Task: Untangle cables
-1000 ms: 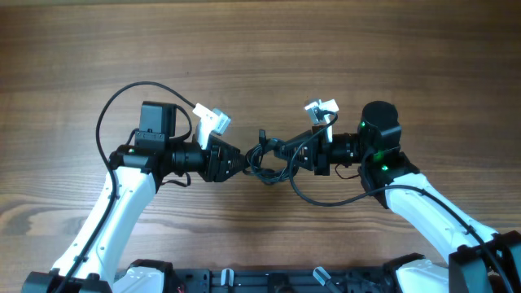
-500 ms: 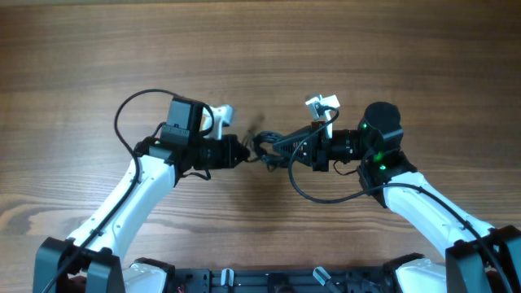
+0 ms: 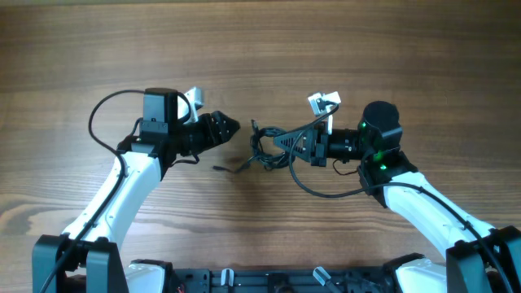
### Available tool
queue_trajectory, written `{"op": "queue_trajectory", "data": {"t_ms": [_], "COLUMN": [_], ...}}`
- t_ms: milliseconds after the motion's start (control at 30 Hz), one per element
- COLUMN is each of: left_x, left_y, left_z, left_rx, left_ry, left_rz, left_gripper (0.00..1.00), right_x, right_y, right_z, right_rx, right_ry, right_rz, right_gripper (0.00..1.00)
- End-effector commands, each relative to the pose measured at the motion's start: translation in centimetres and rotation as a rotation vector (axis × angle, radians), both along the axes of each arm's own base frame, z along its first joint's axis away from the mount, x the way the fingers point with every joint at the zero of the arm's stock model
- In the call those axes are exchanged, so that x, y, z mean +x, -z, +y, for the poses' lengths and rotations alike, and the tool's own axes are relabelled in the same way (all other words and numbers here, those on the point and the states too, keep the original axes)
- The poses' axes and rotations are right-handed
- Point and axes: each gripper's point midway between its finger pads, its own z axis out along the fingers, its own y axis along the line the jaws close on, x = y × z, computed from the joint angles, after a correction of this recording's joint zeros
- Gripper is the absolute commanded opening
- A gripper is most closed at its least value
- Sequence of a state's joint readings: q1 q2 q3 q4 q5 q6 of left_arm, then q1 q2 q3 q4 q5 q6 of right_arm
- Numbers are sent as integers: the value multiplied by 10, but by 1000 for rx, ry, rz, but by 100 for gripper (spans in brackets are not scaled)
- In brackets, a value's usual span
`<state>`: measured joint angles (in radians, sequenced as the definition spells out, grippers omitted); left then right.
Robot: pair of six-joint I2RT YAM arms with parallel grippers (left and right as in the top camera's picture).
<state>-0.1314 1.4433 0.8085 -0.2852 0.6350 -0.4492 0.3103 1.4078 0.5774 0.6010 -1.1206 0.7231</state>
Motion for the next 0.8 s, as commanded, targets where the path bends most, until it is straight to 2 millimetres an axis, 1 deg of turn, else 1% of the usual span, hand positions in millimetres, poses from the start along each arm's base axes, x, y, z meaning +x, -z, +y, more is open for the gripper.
{"op": "queue_trajectory", "data": {"t_ms": [0, 67, 133, 167, 233, 333, 433, 500, 600, 700, 767], "left_x": [-6, -6, -14, -20, -24, -23, -33, -33, -38, -43, -46], "left_y": [-14, -15, -23, -28, -34, -39, -60, -63, -65, -65, -64], "left_z": [-16, -16, -25, -31, -34, -28, -26, -21, -27, -35, -42], "left_rx": [-35, -16, -56, -85, -105, -134, -263, -286, -304, -309, -304], "left_ry": [189, 231, 324, 383, 436, 436, 503, 496, 520, 549, 581], "left_rz": [-146, -192, -248, -288, -337, -354, -425, -421, -422, -422, -439], "left_gripper": [70, 63, 54, 53, 53, 54, 54, 57, 59, 57, 52], "right_x": [12, 15, 15, 15, 15, 14, 14, 14, 13, 9, 6], "right_y": [-2, -1, -1, -1, -1, -1, -1, -1, -2, -2, -4], "right_z": [-2, -3, -3, -3, -3, -3, -3, -3, -3, -2, -1], "right_rx": [-7, -7, -7, -5, 0, 4, 4, 5, 7, 12, 17], "right_ry": [66, 84, 85, 86, 89, 88, 88, 88, 78, 54, 36], "right_rz": [18, 36, 44, 58, 85, 109, 108, 107, 110, 116, 120], "right_gripper": [4, 4, 4, 4, 4, 4, 4, 4, 4, 4, 4]}}
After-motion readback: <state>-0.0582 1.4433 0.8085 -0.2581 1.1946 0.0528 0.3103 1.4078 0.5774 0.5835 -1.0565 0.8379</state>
